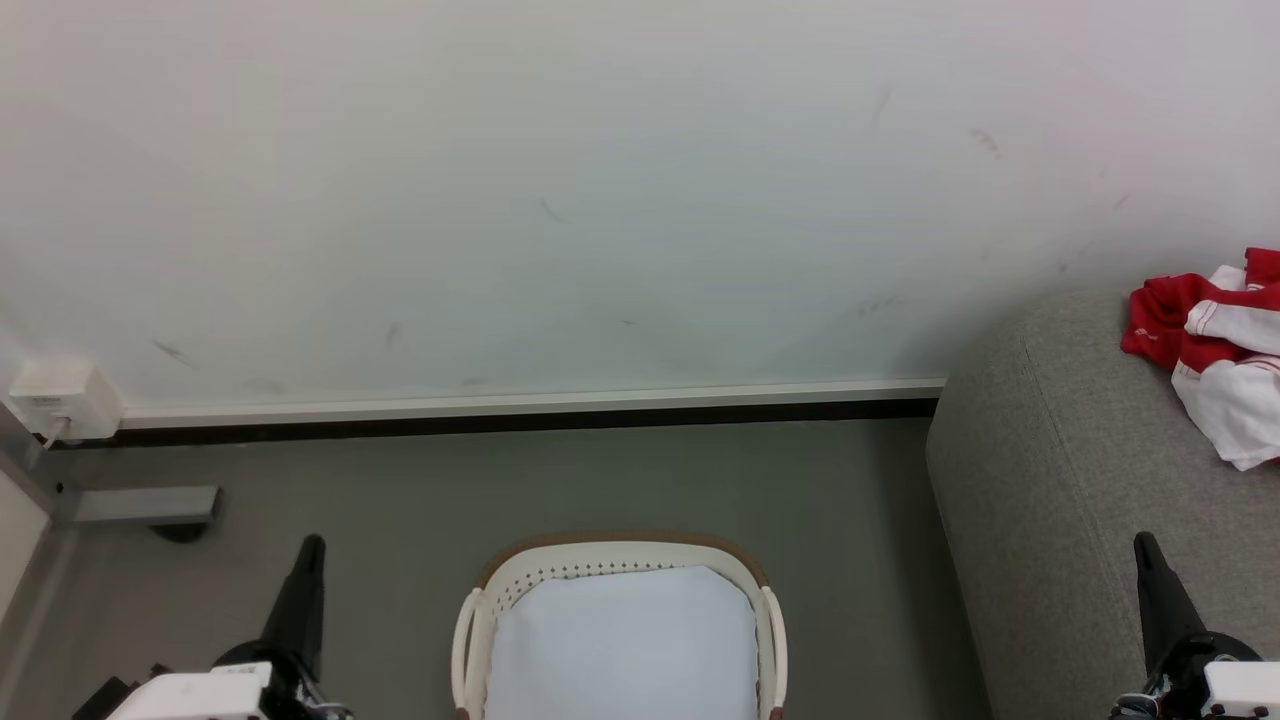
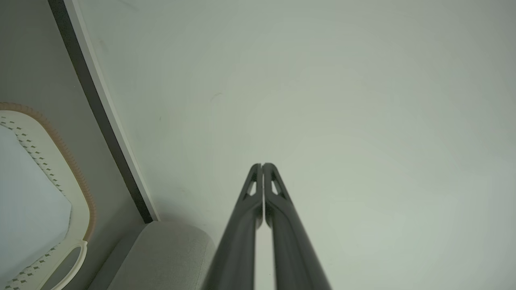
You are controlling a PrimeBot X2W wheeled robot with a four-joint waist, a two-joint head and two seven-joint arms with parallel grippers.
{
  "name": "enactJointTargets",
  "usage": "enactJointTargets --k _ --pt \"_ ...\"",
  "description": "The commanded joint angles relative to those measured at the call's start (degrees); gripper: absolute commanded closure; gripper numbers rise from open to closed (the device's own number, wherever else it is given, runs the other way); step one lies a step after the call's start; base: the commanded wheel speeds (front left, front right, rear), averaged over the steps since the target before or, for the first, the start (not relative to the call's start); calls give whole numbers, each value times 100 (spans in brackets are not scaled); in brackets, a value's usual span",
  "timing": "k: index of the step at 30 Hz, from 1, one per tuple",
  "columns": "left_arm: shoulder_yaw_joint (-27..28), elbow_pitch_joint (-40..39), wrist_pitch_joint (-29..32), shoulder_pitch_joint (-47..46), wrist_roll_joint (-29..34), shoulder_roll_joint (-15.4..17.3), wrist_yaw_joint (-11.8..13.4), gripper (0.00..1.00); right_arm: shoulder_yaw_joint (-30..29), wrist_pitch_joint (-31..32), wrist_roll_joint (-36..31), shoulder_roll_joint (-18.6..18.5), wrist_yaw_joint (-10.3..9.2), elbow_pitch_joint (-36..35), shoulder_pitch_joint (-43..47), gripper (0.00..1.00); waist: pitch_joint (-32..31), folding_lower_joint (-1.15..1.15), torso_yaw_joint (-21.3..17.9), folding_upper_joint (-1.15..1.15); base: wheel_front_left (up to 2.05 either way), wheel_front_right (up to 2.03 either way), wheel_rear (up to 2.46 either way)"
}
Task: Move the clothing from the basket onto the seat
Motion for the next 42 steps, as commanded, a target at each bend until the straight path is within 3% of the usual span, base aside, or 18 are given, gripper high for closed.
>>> enactJointTargets --k 1,42 --pt "9 -22 21 -45 -81 12 5 100 -21 17 10 -45 -12 -24 -76 100 0 0 0 0 0 0 0" --pt "9 -22 20 -45 -82 12 5 100 -21 17 9 -45 -12 -24 -76 100 0 0 0 0 0 0 0"
